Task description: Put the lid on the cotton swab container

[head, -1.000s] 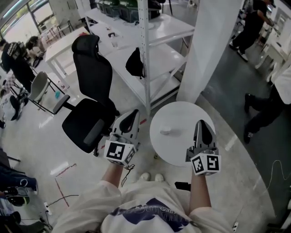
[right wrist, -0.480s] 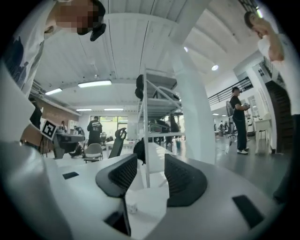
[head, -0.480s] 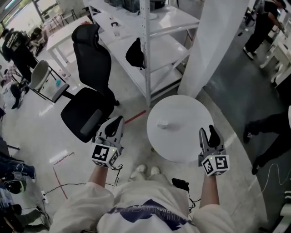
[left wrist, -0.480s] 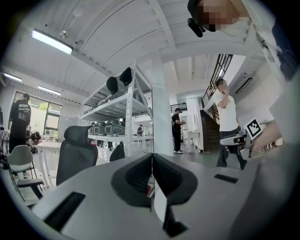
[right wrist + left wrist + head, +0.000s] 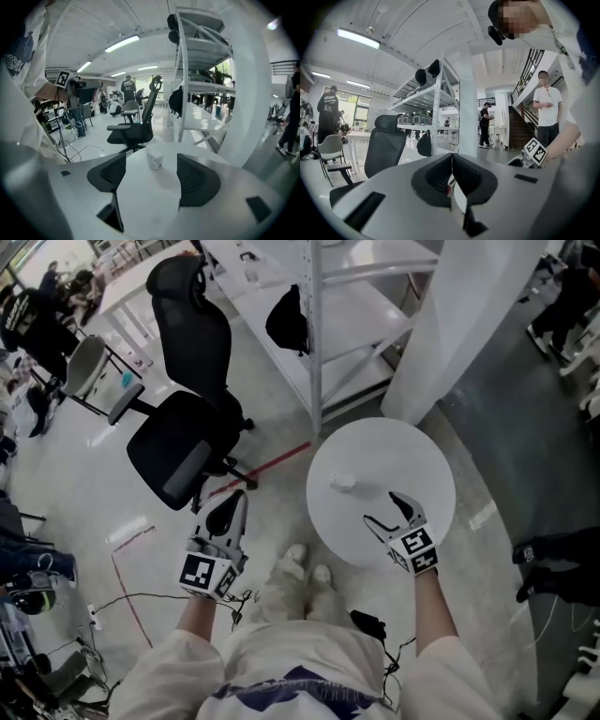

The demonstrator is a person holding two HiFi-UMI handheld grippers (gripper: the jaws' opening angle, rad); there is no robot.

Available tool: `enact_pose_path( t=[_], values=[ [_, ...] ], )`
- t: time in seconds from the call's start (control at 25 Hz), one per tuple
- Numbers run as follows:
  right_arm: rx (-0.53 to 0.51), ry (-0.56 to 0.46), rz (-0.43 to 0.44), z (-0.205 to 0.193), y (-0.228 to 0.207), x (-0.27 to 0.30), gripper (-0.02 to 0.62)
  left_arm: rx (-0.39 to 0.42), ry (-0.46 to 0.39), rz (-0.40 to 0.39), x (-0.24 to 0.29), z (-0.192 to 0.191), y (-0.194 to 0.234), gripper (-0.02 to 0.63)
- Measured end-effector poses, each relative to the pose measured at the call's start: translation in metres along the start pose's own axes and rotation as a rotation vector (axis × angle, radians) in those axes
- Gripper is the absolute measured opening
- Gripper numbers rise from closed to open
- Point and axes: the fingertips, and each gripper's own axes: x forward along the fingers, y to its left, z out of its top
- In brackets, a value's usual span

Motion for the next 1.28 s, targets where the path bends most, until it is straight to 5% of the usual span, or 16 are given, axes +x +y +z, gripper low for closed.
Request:
enact_pose_path(
  t=[0.48, 1.08, 1.28],
  values=[
    [-0.022, 0.274, 0.145, -0.057, -0.022, 0.135, 0.385, -0.05, 0.126, -0.074, 0.013, -0.054, 0.028, 0.0],
    [-0.093, 0.327, 0.22, -0.061, -0.015, 0.172, 0.262, -0.073, 0.188, -0.077, 0.031, -0.076, 0.069, 0.0],
    [-0.093, 0.325, 0.23, -0.059, -0.012, 0.174, 0.235, 0.042, 0.247, -0.167, 0.05, -0.08, 0.067, 0.0]
  ],
)
